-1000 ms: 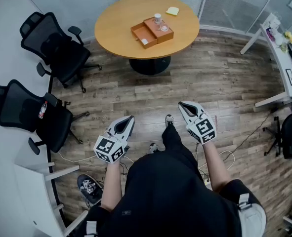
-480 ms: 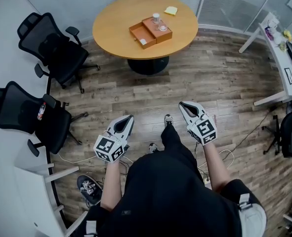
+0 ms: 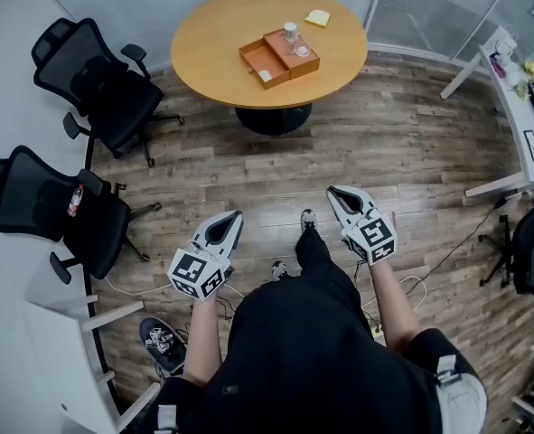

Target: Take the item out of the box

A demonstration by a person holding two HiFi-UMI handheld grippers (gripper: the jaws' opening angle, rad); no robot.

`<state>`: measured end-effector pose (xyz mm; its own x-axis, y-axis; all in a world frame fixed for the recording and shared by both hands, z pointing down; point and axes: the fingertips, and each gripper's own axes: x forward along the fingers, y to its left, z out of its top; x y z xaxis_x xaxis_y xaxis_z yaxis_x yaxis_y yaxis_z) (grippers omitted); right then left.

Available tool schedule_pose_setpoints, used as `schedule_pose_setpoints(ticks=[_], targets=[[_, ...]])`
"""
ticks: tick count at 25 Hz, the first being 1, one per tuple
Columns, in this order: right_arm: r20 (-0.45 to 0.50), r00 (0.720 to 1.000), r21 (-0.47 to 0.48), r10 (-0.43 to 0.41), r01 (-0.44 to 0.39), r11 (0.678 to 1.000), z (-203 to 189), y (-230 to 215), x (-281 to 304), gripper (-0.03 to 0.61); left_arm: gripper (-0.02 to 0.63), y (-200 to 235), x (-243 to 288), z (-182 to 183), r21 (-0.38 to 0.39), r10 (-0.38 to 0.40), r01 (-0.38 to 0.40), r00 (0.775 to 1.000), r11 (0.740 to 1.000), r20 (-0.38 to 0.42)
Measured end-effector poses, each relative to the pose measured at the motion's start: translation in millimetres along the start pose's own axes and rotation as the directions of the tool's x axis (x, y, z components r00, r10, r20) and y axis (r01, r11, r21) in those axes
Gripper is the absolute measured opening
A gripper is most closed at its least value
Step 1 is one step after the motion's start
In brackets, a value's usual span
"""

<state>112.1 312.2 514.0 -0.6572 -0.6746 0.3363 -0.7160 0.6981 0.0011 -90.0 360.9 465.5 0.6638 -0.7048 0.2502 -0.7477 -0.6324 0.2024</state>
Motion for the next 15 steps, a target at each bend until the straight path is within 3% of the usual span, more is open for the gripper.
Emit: schedule_pose_setpoints(ticks=[15], targets=[[-0.010,0.998,-0.004,0.061,-0.061,0.998,17.3,-52.1,57.3,0.009,0.006,42.5,54.2,19.7,-0.020,0.035,-0.036,0.999,0.999,-0.015]])
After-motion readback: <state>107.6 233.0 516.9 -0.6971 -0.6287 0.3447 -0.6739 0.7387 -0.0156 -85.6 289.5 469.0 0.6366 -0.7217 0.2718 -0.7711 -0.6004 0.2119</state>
